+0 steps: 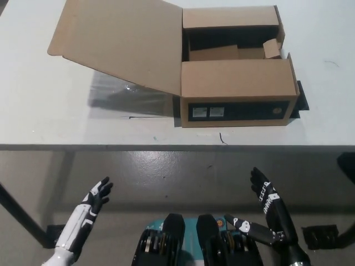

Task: A small storge box is placed at the center of the table and the robot uses its left hand to push the lid and close it

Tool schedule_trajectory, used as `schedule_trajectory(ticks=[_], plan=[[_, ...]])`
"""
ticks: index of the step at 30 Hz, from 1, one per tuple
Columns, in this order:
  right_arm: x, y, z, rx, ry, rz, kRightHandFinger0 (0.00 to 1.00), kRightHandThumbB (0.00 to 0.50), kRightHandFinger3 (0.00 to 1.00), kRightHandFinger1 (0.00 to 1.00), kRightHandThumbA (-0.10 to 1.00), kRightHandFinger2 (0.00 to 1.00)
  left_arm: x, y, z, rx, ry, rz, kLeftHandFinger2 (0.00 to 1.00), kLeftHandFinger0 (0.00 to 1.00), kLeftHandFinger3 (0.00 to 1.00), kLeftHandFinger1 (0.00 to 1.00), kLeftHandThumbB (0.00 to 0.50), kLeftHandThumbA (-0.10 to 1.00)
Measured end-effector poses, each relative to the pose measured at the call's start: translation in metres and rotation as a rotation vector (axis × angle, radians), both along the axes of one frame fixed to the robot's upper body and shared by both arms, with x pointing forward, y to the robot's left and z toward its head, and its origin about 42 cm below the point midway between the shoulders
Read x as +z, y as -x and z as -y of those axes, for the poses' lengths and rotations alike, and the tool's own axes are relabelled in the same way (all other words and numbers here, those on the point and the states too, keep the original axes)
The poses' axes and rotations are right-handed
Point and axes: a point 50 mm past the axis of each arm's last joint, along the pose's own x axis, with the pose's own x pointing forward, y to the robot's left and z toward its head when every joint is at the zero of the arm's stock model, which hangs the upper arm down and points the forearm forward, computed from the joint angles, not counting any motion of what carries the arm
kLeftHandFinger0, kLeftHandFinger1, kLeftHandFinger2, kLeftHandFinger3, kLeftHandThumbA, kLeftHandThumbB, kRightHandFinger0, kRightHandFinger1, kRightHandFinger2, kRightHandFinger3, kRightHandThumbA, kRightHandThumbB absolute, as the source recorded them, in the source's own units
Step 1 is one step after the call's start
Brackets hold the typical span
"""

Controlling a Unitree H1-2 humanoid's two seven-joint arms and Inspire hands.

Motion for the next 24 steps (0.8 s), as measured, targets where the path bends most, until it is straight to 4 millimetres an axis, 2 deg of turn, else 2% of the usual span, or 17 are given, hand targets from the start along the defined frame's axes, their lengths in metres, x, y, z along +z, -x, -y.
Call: schedule_trajectory(ticks=[4, 6, 9, 11, 12, 13, 14, 24], plan=[[0.0, 0.0, 0.0, 0.0, -0.002, 0.003, 1.0, 0.345, 1.0, 1.0, 1.0, 1.0, 0.008, -0.001, 0.01, -0.045, 0.0, 0.025, 1.0, 1.0, 1.0, 1.0, 0.243, 1.0], [0.0, 0.0, 0.001, -0.004, -0.003, 0.007, 1.0, 0.345, 1.0, 1.0, 1.0, 1.0, 0.01, -0.003, 0.014, -0.062, 0.0, 0.034, 1.0, 1.0, 1.0, 1.0, 0.217, 1.0], [0.001, 0.0, 0.003, -0.012, -0.004, 0.013, 1.0, 0.343, 1.0, 1.0, 1.0, 1.0, 0.016, -0.008, 0.016, -0.08, 0.006, 0.051, 1.0, 1.0, 1.0, 1.0, 0.204, 1.0], [0.001, 0.0, 0.005, -0.018, -0.005, 0.017, 1.0, 0.321, 1.0, 1.0, 1.0, 1.0, 0.024, -0.01, 0.018, -0.098, 0.026, 0.073, 1.0, 1.0, 1.0, 1.0, 0.228, 1.0], [0.001, 0.0, 0.005, -0.021, -0.005, 0.018, 1.0, 0.317, 1.0, 1.0, 1.0, 1.0, 0.029, -0.011, 0.019, -0.108, 0.041, 0.086, 1.0, 1.0, 1.0, 1.0, 0.224, 1.0], [0.001, 0.0, 0.006, -0.022, -0.006, 0.019, 1.0, 0.315, 1.0, 1.0, 1.0, 1.0, 0.033, -0.011, 0.02, -0.115, 0.055, 0.095, 1.0, 1.0, 1.0, 1.0, 0.269, 1.0], [0.002, 0.0, 0.006, -0.024, -0.006, 0.02, 1.0, 0.316, 1.0, 1.0, 1.0, 1.0, 0.038, -0.011, 0.021, -0.129, 0.08, 0.109, 1.0, 1.0, 1.0, 1.0, 0.252, 1.0], [-0.002, 0.003, 0.008, -0.029, -0.006, 0.008, 1.0, 0.333, 1.0, 1.0, 1.0, 1.0, 0.056, -0.014, 0.021, -0.162, 0.266, 0.099, 1.0, 1.0, 1.0, 1.0, 0.311, 1.0]])
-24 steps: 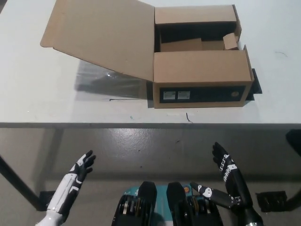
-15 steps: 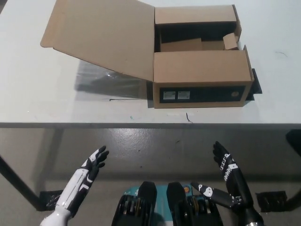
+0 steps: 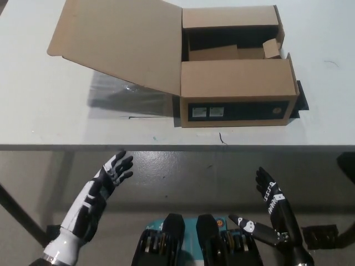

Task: A small storge box is placed at the center of the table and the robot uses its left hand to push the lid and close it

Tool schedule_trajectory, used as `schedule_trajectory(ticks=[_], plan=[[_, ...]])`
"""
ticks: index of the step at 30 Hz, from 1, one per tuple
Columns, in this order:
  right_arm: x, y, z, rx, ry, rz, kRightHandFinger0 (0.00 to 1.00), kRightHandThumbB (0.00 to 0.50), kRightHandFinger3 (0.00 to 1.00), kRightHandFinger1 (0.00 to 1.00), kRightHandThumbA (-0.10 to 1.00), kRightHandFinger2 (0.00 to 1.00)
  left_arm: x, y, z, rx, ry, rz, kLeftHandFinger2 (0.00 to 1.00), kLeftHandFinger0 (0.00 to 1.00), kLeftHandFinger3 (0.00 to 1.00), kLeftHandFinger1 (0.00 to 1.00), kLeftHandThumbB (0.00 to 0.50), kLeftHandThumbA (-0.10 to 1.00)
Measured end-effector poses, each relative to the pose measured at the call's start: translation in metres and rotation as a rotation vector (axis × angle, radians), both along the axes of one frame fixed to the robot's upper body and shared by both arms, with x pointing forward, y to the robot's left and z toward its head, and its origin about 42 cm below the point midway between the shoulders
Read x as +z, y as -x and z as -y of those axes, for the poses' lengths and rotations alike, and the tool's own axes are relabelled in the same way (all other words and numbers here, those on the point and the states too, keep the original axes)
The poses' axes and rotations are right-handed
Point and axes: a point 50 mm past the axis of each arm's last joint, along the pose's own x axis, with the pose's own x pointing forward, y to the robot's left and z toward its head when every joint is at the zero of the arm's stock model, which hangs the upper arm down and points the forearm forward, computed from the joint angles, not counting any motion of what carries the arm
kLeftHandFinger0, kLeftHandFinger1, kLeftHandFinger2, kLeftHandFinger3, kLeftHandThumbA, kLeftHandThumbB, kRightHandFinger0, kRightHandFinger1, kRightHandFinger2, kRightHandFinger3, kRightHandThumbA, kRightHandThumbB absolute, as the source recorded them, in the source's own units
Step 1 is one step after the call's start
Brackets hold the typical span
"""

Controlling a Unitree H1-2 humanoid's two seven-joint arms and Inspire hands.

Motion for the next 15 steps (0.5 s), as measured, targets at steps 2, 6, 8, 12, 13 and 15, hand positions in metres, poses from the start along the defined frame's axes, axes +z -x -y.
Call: schedule_trajectory(ticks=[2, 6, 8, 12, 13, 15], plan=[[-0.001, 0.001, 0.0, -0.001, 0.0, -0.004, 1.0, 0.335, 1.0, 1.0, 1.0, 1.0, 0.002, -0.003, -0.002, 0.001, 0.042, -0.015, 1.0, 1.0, 1.0, 1.0, 0.322, 1.0], [-0.004, 0.003, 0.001, -0.002, 0.0, -0.013, 1.0, 0.341, 1.0, 1.0, 1.0, 1.0, 0.008, -0.012, -0.007, 0.009, 0.111, -0.031, 1.0, 1.0, 1.0, 1.0, 0.315, 1.0], [-0.005, 0.004, 0.001, -0.002, 0.0, -0.016, 1.0, 0.342, 1.0, 1.0, 1.0, 1.0, 0.012, -0.019, -0.009, 0.011, 0.165, -0.043, 1.0, 1.0, 1.0, 1.0, 0.317, 1.0], [-0.005, 0.004, 0.001, -0.002, 0.001, -0.019, 1.0, 0.34, 1.0, 1.0, 1.0, 1.0, 0.015, -0.034, -0.014, 0.024, 0.261, -0.074, 1.0, 1.0, 1.0, 1.0, 0.319, 1.0], [-0.005, 0.004, 0.001, -0.002, 0.001, -0.019, 1.0, 0.34, 1.0, 1.0, 1.0, 1.0, 0.015, -0.038, -0.015, 0.024, 0.286, -0.087, 1.0, 1.0, 1.0, 1.0, 0.318, 1.0], [-0.005, 0.004, 0.001, -0.002, 0.001, -0.019, 1.0, 0.34, 1.0, 1.0, 1.0, 1.0, 0.014, -0.047, -0.018, 0.033, 0.338, -0.113, 1.0, 1.0, 1.0, 1.0, 0.324, 1.0]])
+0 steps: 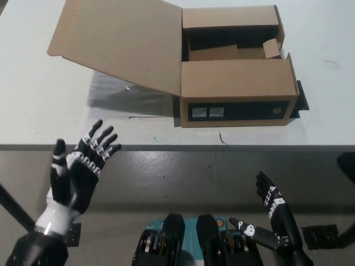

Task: A small storge box is placed at the center of the table and the robot uses its left hand to push the lid and close it

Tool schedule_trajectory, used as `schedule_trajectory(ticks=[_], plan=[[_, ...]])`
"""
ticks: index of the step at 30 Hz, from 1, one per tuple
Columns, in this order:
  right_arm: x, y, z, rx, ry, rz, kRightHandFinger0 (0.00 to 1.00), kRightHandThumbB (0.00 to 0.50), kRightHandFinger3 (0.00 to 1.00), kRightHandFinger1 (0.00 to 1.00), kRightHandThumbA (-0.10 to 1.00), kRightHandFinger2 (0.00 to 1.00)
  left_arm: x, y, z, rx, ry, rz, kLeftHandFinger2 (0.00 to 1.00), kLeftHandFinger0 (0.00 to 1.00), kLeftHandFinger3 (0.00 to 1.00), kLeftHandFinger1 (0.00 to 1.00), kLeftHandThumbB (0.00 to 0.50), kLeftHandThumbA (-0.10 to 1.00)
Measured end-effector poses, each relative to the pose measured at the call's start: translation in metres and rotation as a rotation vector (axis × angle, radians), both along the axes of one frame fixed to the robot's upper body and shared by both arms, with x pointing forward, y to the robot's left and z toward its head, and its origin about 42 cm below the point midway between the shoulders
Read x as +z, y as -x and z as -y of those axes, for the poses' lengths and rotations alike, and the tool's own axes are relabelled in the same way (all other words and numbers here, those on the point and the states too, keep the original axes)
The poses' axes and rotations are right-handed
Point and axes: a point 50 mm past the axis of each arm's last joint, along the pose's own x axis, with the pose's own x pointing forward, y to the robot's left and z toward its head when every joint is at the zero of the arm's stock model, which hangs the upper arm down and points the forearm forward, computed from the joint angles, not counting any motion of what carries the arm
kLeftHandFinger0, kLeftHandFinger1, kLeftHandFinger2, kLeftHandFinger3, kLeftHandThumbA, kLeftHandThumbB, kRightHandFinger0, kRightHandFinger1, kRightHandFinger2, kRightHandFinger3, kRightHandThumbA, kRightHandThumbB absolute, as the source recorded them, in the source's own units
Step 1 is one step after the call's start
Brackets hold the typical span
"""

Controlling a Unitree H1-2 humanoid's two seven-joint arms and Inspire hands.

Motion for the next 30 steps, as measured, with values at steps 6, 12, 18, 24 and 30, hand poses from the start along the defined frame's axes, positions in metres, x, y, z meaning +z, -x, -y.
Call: schedule_trajectory(ticks=[6, 12, 18, 24, 30], plan=[[0.0, 0.0, 0.0, 0.0, 0.0, 0.0, 1.0, 0.34, 1.0, 1.0, 1.0, 1.0, -0.003, -0.03, -0.007, 0.011, 0.165, -0.081, 1.0, 1.0, 1.0, 1.0, 0.345, 1.0], [0.0, 0.0, 0.0, -0.001, 0.0, 0.0, 1.0, 0.338, 1.0, 1.0, 1.0, 1.0, -0.013, -0.059, -0.008, 0.001, 0.371, -0.181, 1.0, 1.0, 1.0, 1.0, 0.356, 1.0], [0.001, 0.0, 0.001, -0.007, -0.002, 0.003, 1.0, 0.338, 1.0, 1.0, 1.0, 1.0, -0.017, -0.081, -0.004, -0.049, 0.571, -0.26, 1.0, 1.0, 1.0, 1.0, 0.347, 1.0], [0.001, 0.0, 0.002, -0.015, -0.002, 0.008, 1.0, 0.341, 1.0, 1.0, 1.0, 1.0, -0.004, -0.099, 0.005, -0.123, 0.676, -0.28, 1.0, 1.0, 1.0, 1.0, 0.354, 1.0], [0.002, 0.0, 0.002, -0.016, -0.002, 0.01, 1.0, 0.337, 1.0, 1.0, 1.0, 1.0, 0.001, -0.113, 0.012, -0.157, 0.701, -0.308, 1.0, 1.0, 1.0, 1.0, 0.354, 1.0]])
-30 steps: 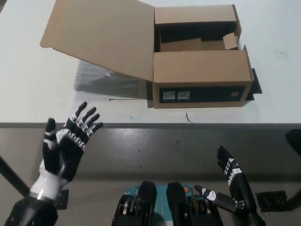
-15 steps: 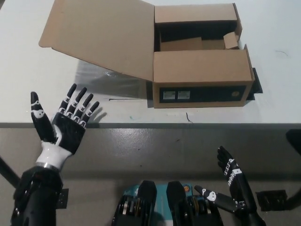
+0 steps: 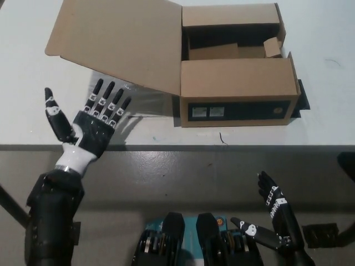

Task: A small storge box is placed at the center of the table and the robot uses its left hand to push the lid and close it

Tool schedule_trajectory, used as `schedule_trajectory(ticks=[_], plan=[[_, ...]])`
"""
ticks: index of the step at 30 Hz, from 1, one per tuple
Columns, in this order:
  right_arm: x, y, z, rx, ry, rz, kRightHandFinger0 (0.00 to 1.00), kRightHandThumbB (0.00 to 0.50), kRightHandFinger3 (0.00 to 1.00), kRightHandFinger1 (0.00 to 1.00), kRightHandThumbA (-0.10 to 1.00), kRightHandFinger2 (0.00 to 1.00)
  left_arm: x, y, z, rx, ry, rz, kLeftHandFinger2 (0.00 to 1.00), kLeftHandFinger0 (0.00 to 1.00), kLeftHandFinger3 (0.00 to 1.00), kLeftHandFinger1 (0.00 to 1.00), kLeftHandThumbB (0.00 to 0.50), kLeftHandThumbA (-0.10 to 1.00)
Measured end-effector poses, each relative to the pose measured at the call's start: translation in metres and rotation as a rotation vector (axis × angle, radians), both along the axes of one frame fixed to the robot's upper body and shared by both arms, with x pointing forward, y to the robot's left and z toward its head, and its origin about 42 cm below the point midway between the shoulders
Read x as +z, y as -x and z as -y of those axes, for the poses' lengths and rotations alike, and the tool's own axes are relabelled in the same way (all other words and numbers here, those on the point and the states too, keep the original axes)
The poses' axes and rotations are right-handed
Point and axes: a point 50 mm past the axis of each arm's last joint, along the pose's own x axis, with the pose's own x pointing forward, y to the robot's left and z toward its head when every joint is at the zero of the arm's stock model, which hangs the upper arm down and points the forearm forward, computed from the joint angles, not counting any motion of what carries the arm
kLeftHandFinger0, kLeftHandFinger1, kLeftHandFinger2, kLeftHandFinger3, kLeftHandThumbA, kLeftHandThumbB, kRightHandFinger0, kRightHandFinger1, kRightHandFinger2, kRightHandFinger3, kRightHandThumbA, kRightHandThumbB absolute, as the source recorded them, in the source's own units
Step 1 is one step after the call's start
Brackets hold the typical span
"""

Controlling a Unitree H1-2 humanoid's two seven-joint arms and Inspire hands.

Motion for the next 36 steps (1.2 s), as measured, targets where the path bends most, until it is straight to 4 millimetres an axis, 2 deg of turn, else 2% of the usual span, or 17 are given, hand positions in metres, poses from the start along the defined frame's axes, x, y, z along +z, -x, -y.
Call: schedule_trajectory(ticks=[8, 11, 21, 26, 29, 32, 36], plan=[[0.0, 0.001, 0.0, 0.0, 0.0, 0.003, 1.0, 0.337, 1.0, 1.0, 1.0, 1.0, 0.017, -0.031, 0.017, -0.041, 0.013, -0.016, 1.0, 1.0, 1.0, 1.0, 0.356, 1.0], [0.0, 0.002, 0.0, 0.0, 0.0, 0.002, 1.0, 0.355, 1.0, 1.0, 1.0, 1.0, 0.027, -0.043, 0.024, -0.053, 0.009, -0.013, 1.0, 1.0, 1.0, 1.0, 0.364, 1.0], [-0.001, 0.003, 0.0, 0.0, 0.0, 0.0, 1.0, 0.351, 1.0, 1.0, 1.0, 1.0, 0.078, -0.078, 0.045, -0.093, -0.042, 0.046, 1.0, 1.0, 1.0, 1.0, 0.393, 1.0], [-0.003, 0.006, -0.001, 0.004, 0.004, -0.006, 1.0, 0.347, 1.0, 1.0, 1.0, 1.0, 0.106, -0.086, 0.058, -0.119, -0.138, 0.106, 1.0, 1.0, 1.0, 1.0, 0.393, 1.0], [-0.003, 0.006, -0.002, 0.009, 0.005, -0.008, 1.0, 0.345, 1.0, 1.0, 1.0, 1.0, 0.122, -0.088, 0.072, -0.143, -0.227, 0.149, 1.0, 1.0, 1.0, 1.0, 0.372, 1.0], [-0.003, 0.006, -0.004, 0.011, 0.004, -0.008, 1.0, 0.36, 1.0, 1.0, 1.0, 1.0, 0.132, -0.089, 0.086, -0.167, -0.31, 0.177, 1.0, 1.0, 1.0, 1.0, 0.378, 1.0], [-0.003, 0.007, -0.007, 0.022, 0.004, -0.008, 1.0, 0.352, 1.0, 1.0, 1.0, 1.0, 0.139, -0.09, 0.112, -0.202, -0.416, 0.203, 1.0, 1.0, 1.0, 1.0, 0.376, 1.0]])
